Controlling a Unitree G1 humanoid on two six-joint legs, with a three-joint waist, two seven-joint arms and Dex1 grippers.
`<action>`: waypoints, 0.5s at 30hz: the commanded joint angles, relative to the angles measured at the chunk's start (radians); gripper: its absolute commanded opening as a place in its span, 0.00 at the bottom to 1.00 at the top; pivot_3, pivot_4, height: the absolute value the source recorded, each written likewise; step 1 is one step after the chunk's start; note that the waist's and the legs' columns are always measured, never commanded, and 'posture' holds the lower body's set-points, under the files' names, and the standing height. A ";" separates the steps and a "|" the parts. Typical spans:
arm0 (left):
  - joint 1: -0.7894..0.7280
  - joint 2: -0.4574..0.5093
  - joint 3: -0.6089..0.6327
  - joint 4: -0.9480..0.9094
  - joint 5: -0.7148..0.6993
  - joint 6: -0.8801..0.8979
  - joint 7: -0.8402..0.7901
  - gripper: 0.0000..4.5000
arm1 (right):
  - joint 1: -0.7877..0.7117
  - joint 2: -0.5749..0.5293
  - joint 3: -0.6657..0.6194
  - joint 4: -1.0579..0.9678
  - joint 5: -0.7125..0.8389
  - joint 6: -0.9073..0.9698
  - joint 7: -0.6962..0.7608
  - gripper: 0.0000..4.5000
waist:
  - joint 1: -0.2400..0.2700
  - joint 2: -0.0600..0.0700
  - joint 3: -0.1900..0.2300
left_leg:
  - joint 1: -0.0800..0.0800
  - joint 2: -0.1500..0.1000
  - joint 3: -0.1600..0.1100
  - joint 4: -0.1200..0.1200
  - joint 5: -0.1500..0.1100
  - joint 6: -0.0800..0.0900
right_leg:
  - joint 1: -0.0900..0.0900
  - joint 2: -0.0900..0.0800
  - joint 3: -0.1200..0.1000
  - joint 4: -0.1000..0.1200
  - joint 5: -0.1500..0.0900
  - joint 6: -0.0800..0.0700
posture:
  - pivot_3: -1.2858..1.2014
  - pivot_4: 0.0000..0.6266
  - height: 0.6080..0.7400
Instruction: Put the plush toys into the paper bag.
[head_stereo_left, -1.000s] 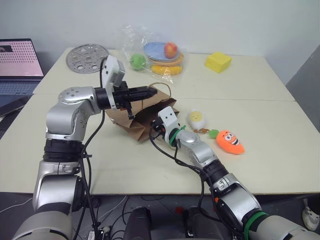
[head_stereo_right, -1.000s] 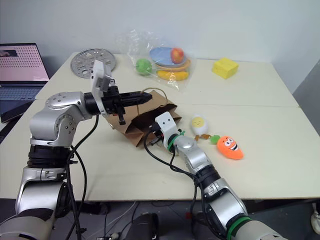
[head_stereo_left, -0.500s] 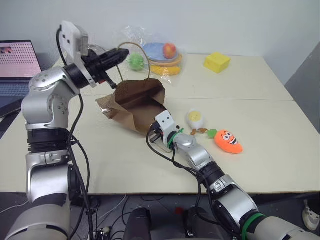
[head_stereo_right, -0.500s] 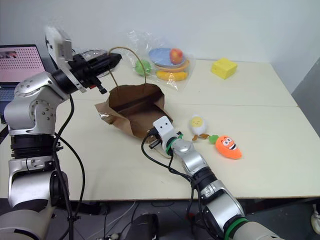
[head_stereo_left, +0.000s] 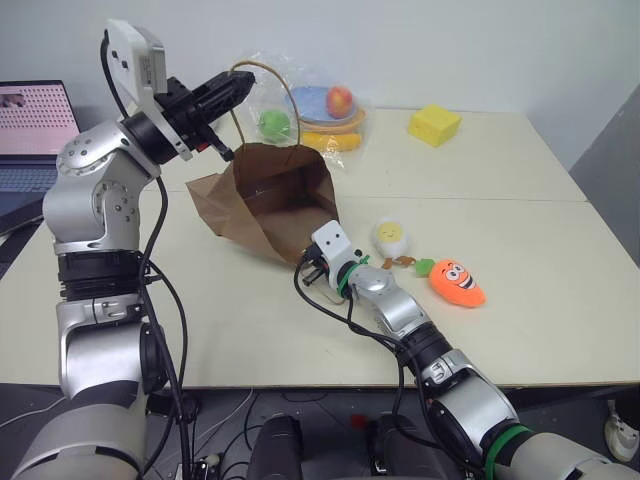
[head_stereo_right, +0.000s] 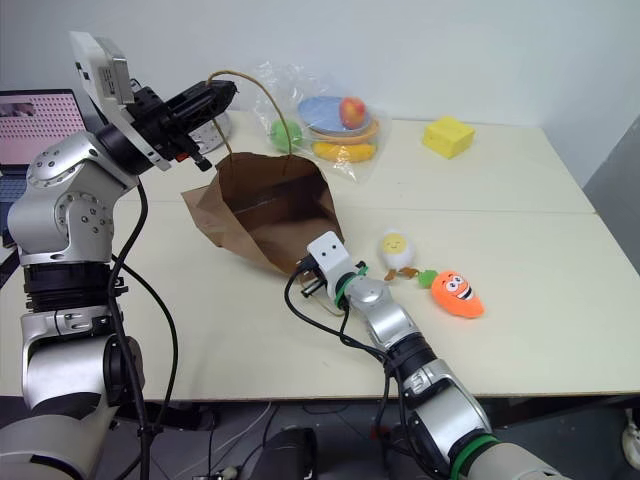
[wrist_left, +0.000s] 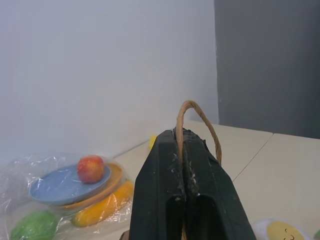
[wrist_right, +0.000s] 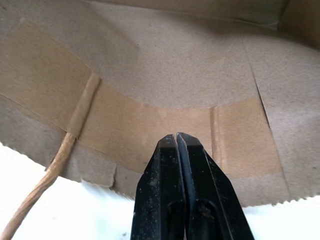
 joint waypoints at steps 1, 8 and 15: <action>-0.024 0.004 0.033 -0.034 -0.025 -0.031 0.010 0.00 | 0.022 -0.015 -0.015 -0.014 -0.012 0.027 0.002 0.01 | 0.000 0.000 0.000 | 0.000 0.000 0.000 0.000 0.000 0.000 | 0.000 0.000 0.000 0.000 0.000 0.000 | 0.52 0.24 1.00; 0.054 -0.002 -0.025 -0.043 0.010 -0.052 -0.027 0.00 | 0.051 0.000 -0.044 -0.109 0.045 0.001 0.050 0.01 | 0.000 0.000 0.000 | 0.000 0.000 0.000 0.000 0.000 0.000 | 0.000 0.000 0.000 0.000 0.000 0.000 | 0.52 0.24 1.00; 0.108 -0.019 -0.076 -0.094 0.004 -0.030 -0.062 0.00 | 0.102 -0.018 -0.079 -0.373 0.132 0.030 0.135 0.01 | 0.000 0.000 0.001 | -0.002 0.000 0.000 0.000 0.000 0.000 | -0.001 0.000 0.000 -0.001 0.000 0.000 | 0.52 0.24 1.00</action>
